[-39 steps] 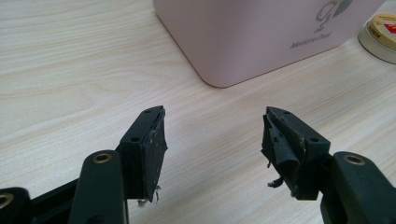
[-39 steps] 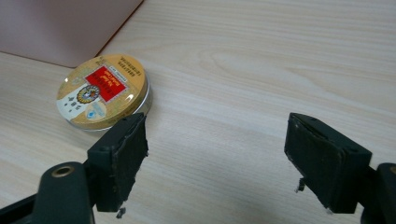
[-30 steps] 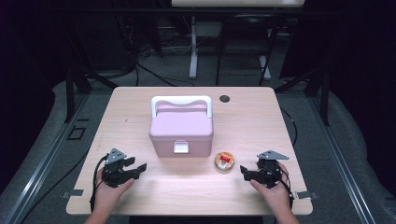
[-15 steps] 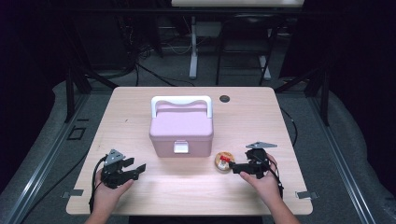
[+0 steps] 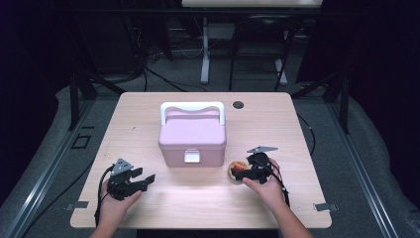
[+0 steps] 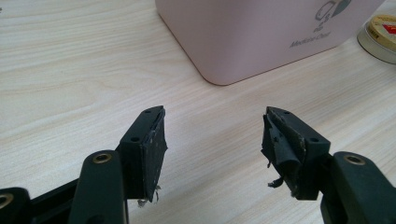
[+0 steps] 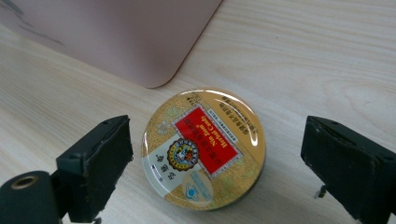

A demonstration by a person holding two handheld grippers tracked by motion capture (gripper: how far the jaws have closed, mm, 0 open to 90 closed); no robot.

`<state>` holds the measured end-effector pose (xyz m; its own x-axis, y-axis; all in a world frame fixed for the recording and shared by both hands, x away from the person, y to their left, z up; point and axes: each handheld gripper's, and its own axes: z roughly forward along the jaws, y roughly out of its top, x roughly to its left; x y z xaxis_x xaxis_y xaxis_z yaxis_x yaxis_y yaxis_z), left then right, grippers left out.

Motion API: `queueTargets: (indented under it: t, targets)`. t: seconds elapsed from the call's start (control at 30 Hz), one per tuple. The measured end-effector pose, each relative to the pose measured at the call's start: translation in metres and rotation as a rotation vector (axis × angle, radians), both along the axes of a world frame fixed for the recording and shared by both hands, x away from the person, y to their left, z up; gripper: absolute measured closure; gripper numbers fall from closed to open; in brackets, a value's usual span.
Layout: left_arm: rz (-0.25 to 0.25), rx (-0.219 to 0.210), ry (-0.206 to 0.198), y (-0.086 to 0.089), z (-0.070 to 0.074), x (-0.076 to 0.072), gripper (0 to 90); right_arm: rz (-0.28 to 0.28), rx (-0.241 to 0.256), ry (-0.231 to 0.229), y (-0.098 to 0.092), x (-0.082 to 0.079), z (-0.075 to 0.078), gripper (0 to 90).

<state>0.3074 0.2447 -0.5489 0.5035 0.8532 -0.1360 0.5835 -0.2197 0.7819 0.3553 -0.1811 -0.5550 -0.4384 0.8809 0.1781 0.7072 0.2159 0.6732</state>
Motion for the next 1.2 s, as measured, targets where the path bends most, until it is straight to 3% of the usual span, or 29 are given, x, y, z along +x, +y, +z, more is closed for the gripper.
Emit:
queueTargets:
  t: [0.47,1.2]
  targets:
    - [-0.004,-0.006,0.008,0.001,-0.001,0.001,39.4,0.023,-0.03,0.009,0.015,0.007,-0.013,13.5]
    - [0.007,-0.024,0.008,0.003,0.0,0.001,39.4,0.031,-0.073,0.006,0.016,0.002,-0.017,19.8]
